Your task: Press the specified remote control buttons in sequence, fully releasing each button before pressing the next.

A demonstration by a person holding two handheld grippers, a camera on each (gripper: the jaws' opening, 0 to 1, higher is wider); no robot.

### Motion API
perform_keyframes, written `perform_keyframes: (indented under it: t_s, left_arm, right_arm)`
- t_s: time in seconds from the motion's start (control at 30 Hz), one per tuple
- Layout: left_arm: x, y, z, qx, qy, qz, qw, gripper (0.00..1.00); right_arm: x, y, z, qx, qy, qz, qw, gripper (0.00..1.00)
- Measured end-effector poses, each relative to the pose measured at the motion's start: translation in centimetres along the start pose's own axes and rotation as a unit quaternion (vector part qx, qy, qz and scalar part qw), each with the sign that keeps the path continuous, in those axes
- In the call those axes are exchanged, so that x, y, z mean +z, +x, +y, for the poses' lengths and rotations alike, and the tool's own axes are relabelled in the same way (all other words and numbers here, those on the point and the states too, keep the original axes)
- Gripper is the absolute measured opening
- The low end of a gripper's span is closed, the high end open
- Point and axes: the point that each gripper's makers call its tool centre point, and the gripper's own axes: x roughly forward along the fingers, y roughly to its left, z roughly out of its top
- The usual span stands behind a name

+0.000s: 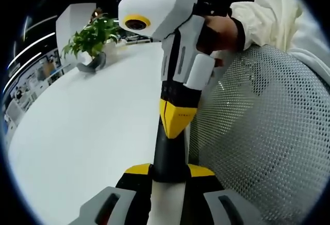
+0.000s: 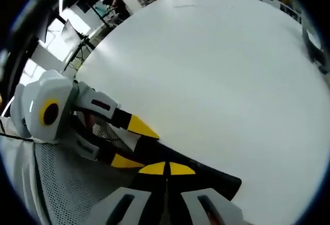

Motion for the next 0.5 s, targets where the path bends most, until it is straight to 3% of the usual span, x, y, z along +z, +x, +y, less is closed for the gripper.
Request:
perform_keyframes:
  t_s: [0.2, 0.33, 0.5]
  left_arm:
    - [0.03, 0.02, 0.01, -0.001, 0.002, 0.0, 1.0, 0.25]
    - [0.08, 0.1, -0.01, -0.001, 0.0, 0.001, 1.0, 0.25]
    - [0.13, 0.08, -0.04, 0.001, 0.003, 0.002, 1.0, 0.25]
  right_arm:
    - [0.18, 0.06, -0.17, -0.011, -0.012, -0.001, 0.9999, 0.0]
    - [0.42, 0.1, -0.11, -0.036, -0.048, -0.006, 0.9982, 0.0]
    - [0.41, 0.0, -0.31, -0.026, -0.029, -0.007, 0.9992, 0.0]
